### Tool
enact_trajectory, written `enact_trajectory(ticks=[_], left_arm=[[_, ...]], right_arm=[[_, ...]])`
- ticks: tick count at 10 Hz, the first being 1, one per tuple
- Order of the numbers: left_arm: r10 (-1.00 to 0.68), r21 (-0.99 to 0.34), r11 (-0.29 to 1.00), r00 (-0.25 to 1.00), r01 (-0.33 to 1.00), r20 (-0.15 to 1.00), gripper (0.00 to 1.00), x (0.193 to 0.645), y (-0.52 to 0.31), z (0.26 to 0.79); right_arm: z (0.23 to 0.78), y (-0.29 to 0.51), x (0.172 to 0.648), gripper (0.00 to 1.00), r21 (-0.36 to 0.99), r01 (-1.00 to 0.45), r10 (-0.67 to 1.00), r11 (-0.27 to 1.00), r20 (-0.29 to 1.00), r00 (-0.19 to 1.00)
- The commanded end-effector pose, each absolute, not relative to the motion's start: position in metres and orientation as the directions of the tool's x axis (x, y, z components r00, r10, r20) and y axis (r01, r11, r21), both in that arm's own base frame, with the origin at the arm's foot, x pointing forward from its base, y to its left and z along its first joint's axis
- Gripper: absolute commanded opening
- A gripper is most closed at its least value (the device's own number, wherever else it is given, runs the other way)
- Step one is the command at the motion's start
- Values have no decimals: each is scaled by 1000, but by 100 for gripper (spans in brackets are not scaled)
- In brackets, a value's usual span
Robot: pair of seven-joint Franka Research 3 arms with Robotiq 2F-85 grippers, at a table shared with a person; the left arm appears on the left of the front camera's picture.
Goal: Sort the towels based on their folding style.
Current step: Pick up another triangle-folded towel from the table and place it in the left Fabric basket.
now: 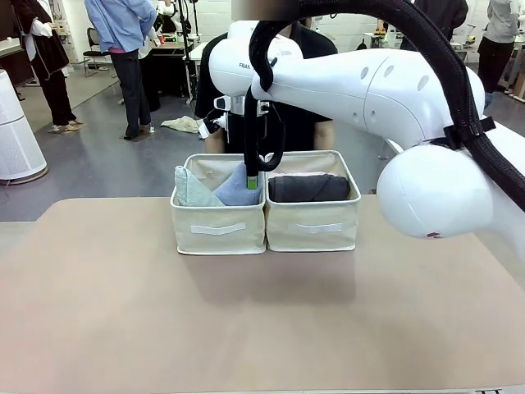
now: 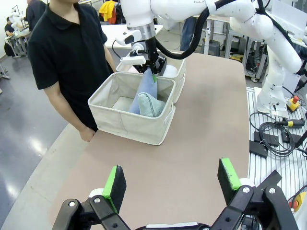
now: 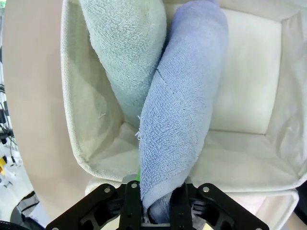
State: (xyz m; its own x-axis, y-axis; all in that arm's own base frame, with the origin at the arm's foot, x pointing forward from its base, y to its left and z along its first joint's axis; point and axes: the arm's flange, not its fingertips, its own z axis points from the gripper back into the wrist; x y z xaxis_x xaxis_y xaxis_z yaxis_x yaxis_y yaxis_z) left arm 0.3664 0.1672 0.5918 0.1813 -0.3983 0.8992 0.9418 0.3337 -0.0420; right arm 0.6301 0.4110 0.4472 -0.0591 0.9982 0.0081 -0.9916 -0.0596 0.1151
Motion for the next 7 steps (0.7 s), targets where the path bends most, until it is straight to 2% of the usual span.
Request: enact_trajectory(ticks=[1, 2, 3, 4, 5, 6, 7], left_arm=[[-382, -29, 331, 162, 943, 910, 100, 366, 168, 593], [-382, -29, 331, 162, 943, 910, 100, 366, 168, 593], [-382, -29, 331, 162, 943, 910, 100, 366, 168, 593], [-382, -29, 331, 162, 943, 910, 100, 366, 168, 593], [-382, -29, 331, 162, 943, 910, 100, 366, 168, 593], [-382, -29, 331, 162, 943, 910, 100, 366, 168, 593], [-382, -29, 331, 162, 943, 910, 100, 366, 168, 593]], right_arm=[[456, 415, 635, 36, 112, -989, 995, -99, 40, -95], [459, 414, 634, 42, 109, -989, 995, -98, 41, -95], [460, 414, 634, 56, 108, -989, 995, -98, 39, -94], [460, 414, 634, 62, 108, -989, 995, -97, 39, -93], [461, 414, 634, 76, 107, -989, 995, -99, 38, -95], [462, 413, 634, 82, 106, -990, 995, -97, 39, -93], [462, 413, 634, 96, 106, -990, 995, -96, 39, -93]])
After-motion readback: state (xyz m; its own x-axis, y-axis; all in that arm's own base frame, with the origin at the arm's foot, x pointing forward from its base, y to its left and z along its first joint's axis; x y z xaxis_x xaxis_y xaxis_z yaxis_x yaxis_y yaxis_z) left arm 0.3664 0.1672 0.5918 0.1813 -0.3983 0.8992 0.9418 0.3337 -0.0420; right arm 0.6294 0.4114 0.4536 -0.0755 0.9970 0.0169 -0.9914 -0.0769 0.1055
